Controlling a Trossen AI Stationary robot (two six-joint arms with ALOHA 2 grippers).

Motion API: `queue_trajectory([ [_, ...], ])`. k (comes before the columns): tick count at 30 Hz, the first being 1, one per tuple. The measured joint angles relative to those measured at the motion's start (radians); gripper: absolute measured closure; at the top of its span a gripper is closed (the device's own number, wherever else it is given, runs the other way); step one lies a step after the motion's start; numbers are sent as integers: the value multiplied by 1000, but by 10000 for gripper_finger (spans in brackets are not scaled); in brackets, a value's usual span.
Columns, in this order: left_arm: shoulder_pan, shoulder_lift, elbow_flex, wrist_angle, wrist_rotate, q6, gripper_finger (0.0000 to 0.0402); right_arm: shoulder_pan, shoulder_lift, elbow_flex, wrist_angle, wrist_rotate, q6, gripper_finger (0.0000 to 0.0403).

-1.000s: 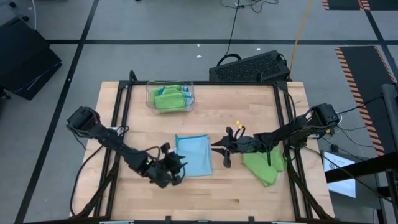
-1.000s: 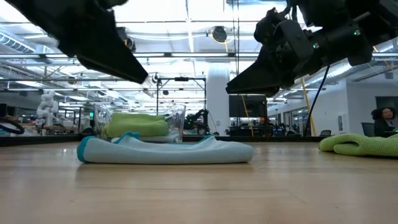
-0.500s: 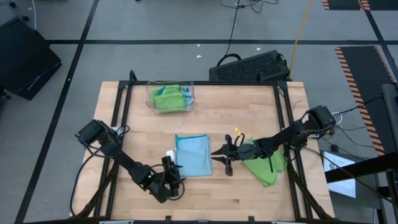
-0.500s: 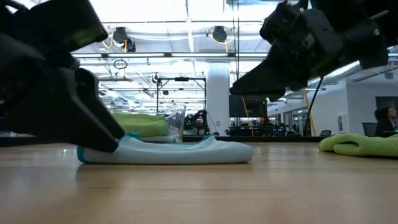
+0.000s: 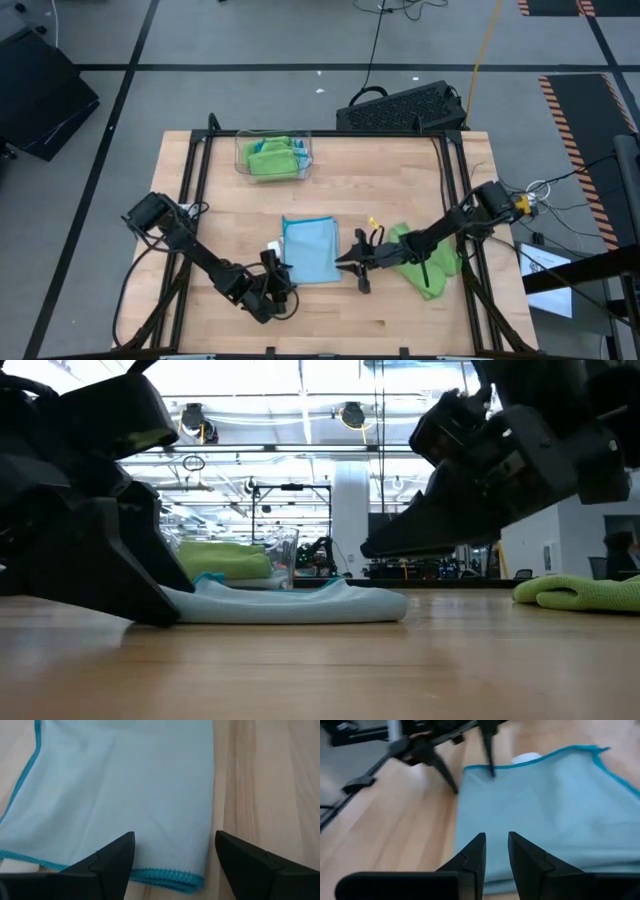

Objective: Fold microfiber towels
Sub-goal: Fold the blue microfiber cloth

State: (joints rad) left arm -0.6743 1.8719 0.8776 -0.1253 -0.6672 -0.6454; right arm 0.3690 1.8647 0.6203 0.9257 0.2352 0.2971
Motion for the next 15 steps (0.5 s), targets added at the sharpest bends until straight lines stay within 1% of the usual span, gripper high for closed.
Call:
queue_trajectory([
  [3,9,-1,1,-4,17,51,138,10,12,23,-2,-29,-28,330],
  [7,36,-4,3,-35,90,65,178,37,15,50,-63,-29,-80,330],
  [10,59,-4,3,-49,154,68,219,59,15,70,-133,-28,-120,330],
  [15,77,-3,2,-39,172,109,301,91,15,91,-175,6,-148,329],
])
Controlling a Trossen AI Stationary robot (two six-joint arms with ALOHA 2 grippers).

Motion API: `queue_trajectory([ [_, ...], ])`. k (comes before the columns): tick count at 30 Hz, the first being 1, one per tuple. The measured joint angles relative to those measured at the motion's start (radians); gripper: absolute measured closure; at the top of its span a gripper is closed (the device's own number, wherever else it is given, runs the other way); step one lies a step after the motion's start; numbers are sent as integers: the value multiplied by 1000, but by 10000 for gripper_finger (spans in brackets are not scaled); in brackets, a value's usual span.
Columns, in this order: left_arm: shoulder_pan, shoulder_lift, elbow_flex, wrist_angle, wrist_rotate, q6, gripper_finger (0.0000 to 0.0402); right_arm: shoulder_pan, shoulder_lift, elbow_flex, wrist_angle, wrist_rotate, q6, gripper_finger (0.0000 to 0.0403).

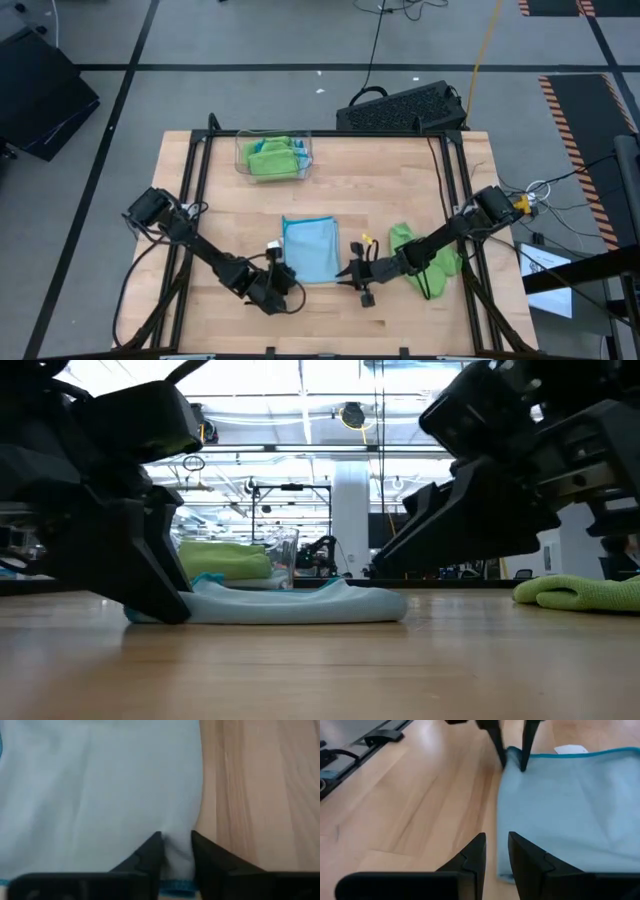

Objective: Fold microfiber towels
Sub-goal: Fold the blue microfiber cloth

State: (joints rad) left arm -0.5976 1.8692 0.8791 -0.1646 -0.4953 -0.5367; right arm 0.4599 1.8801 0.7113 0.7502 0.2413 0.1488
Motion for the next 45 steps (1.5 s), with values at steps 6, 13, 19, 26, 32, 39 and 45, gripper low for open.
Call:
queue_trajectory([
  [6,7,-19,-3,-5,-1,21,388,20,0,27,0,54,-5,305],
  [13,26,-129,-10,-48,20,39,380,6,0,160,-184,113,-32,264],
  [19,39,-178,-10,-82,23,48,390,4,0,251,-360,155,-102,232],
  [26,41,-178,-8,-79,-1,33,393,15,2,236,-381,145,-142,220],
  [32,47,-195,-6,-62,-105,-20,385,23,80,235,-274,214,-178,219],
  [39,64,-196,-6,-67,-110,-57,393,50,170,247,-109,368,-242,187],
  [45,67,-196,-6,-65,-153,-78,390,49,180,247,-167,385,-186,165],
])
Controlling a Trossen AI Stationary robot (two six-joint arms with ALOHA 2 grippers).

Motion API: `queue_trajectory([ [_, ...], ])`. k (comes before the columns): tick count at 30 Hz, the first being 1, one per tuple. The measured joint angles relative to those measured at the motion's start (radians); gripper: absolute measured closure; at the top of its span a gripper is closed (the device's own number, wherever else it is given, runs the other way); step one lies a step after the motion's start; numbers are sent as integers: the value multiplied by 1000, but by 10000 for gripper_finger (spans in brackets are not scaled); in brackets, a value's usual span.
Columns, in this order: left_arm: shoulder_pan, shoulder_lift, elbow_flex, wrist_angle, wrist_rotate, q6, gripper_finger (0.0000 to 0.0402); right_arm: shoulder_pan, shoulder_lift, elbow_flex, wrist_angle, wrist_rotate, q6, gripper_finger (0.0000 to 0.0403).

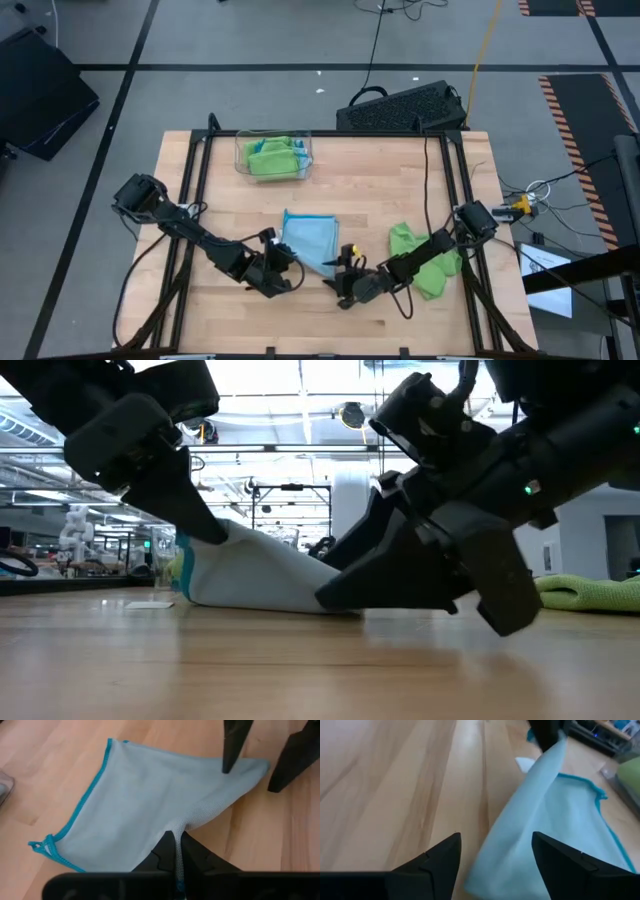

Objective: Fold microfiber towels
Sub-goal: Fold the blue microfiber cloth

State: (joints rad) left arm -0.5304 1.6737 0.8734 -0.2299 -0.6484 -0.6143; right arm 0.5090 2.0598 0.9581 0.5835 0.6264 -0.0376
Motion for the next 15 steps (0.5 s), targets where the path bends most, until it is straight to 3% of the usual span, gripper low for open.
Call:
queue_trajectory([
  [5,4,0,0,-2,-8,-19,390,2,0,0,-46,9,41,170],
  [10,4,0,0,-2,-13,-32,391,2,-2,1,-101,105,116,191],
  [15,6,-1,0,-4,-51,-64,388,2,-2,1,-114,135,124,213],
])
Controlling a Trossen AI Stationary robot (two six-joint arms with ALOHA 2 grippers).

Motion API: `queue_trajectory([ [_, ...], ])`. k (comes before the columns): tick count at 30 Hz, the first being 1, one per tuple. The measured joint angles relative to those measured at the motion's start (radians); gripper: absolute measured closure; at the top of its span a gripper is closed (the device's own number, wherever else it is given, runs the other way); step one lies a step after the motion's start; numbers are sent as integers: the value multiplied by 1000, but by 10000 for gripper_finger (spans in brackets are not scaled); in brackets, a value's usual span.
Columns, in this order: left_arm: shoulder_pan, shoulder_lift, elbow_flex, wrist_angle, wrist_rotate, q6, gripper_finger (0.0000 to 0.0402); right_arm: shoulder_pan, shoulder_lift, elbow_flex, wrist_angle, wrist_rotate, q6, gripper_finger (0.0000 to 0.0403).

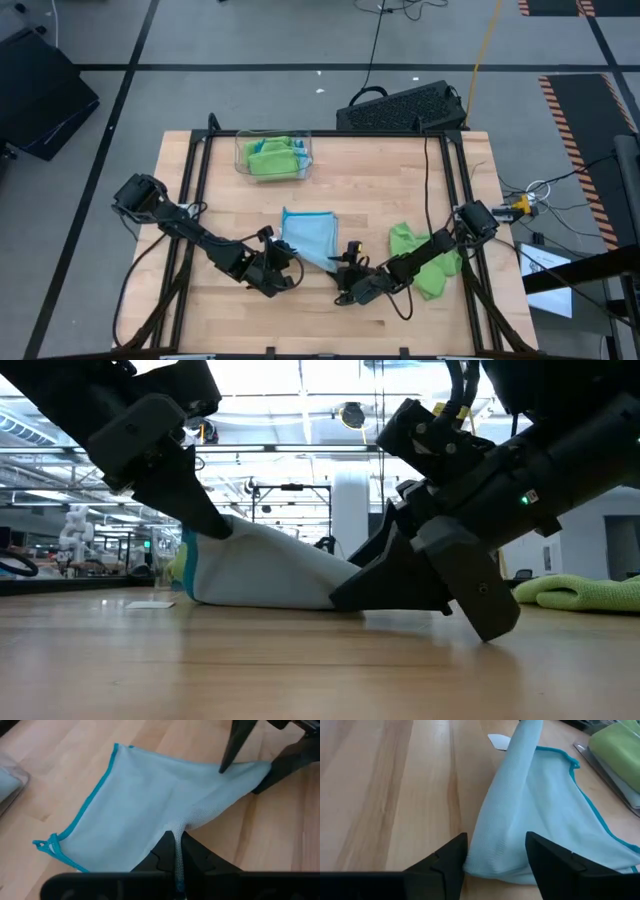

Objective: Fold microfiber towels
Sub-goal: Fold the blue microfiber cloth

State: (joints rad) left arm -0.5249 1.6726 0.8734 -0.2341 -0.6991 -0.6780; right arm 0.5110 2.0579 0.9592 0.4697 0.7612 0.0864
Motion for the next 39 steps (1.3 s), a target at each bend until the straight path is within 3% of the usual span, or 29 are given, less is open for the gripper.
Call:
queue_trajectory([
  [5,0,0,0,-1,-2,-6,390,2,0,0,-5,40,7,252],
  [15,-4,0,1,-2,29,0,389,3,-13,-2,-15,11,0,393],
  [18,-23,0,1,2,82,7,395,3,-45,-4,-24,-88,4,389],
  [22,-64,0,1,24,160,2,381,-10,-115,-3,-37,-331,52,380],
  [27,-110,0,2,30,170,7,392,-46,-192,-2,-70,-559,134,390],
  [34,-95,0,2,28,112,40,379,-92,-272,-2,-194,-553,153,390],
  [39,-99,-1,2,75,201,62,394,-106,-285,-2,-242,-622,238,387],
])
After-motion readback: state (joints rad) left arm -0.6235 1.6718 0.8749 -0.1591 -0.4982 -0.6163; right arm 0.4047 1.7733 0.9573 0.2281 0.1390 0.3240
